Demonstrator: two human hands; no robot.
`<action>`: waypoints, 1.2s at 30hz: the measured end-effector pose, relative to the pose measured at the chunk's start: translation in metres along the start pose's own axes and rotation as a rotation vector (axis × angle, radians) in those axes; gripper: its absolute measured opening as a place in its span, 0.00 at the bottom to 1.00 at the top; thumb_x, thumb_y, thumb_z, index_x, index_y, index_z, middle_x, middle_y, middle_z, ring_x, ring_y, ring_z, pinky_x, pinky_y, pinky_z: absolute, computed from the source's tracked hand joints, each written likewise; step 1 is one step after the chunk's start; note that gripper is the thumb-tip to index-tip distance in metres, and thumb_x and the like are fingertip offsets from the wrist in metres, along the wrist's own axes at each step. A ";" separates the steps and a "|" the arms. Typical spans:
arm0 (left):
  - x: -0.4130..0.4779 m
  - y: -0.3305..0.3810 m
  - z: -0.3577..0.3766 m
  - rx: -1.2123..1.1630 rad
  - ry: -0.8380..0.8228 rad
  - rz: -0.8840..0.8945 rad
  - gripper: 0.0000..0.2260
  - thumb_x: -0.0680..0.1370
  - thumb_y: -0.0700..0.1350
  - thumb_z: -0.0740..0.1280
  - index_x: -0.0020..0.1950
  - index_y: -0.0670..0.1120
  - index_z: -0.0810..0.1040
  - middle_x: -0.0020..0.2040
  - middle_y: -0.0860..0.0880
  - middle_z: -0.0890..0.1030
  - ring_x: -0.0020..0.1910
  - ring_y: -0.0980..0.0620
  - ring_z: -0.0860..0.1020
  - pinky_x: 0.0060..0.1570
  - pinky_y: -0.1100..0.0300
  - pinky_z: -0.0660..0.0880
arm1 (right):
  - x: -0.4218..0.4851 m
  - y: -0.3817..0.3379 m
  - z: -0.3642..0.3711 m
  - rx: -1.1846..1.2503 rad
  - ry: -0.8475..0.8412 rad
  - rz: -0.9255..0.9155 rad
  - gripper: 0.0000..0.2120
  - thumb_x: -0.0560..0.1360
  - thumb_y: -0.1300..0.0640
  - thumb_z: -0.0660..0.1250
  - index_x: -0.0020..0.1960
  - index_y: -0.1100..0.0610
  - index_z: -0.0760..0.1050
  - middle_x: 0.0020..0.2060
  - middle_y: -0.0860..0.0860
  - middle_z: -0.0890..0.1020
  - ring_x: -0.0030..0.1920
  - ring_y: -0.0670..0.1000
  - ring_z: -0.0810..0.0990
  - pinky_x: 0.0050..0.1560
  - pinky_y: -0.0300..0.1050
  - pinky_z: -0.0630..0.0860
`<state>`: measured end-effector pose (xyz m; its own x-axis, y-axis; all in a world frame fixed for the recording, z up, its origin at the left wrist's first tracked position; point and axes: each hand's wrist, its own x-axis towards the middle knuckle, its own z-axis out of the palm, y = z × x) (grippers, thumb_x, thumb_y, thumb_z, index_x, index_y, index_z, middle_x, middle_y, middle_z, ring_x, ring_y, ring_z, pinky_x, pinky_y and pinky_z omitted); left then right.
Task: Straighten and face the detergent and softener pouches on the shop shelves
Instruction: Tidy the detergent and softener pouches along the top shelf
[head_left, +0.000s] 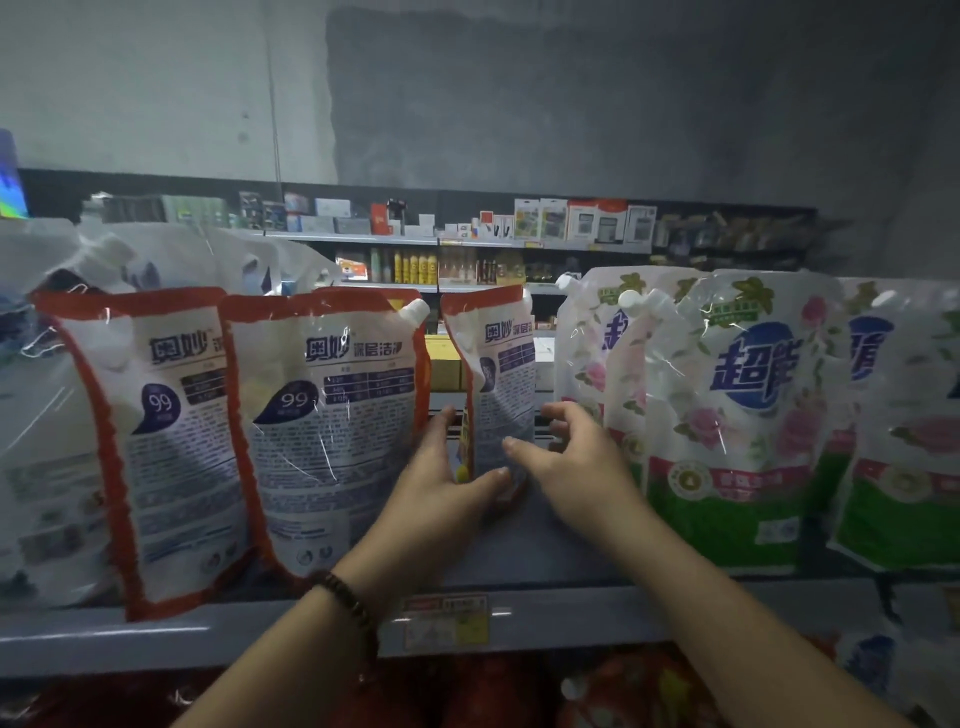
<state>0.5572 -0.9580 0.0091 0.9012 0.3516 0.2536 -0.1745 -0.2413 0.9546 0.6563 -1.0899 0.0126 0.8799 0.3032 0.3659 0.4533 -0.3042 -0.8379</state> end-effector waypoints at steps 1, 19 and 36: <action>0.004 0.000 0.002 0.004 0.005 -0.015 0.37 0.81 0.38 0.73 0.83 0.56 0.58 0.49 0.68 0.68 0.32 0.86 0.69 0.34 0.83 0.69 | 0.004 0.000 0.002 0.009 -0.005 0.007 0.25 0.76 0.47 0.77 0.69 0.50 0.74 0.50 0.36 0.76 0.54 0.43 0.79 0.52 0.40 0.74; 0.041 -0.028 0.012 -0.047 0.010 -0.031 0.39 0.77 0.21 0.58 0.81 0.56 0.63 0.66 0.56 0.79 0.59 0.66 0.80 0.57 0.60 0.82 | 0.025 0.012 0.017 0.065 -0.045 0.004 0.43 0.70 0.39 0.80 0.79 0.49 0.68 0.72 0.49 0.76 0.69 0.52 0.77 0.70 0.56 0.77; 0.009 -0.019 0.030 -0.039 -0.060 0.074 0.29 0.79 0.24 0.65 0.67 0.58 0.74 0.52 0.70 0.85 0.53 0.68 0.84 0.52 0.63 0.83 | 0.031 0.018 0.017 0.026 -0.017 0.025 0.23 0.76 0.32 0.70 0.65 0.43 0.78 0.62 0.48 0.81 0.59 0.50 0.82 0.58 0.54 0.84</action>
<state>0.5800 -0.9772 -0.0115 0.9071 0.2792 0.3151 -0.2557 -0.2291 0.9392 0.6894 -1.0711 0.0019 0.8881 0.3113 0.3382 0.4272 -0.2879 -0.8571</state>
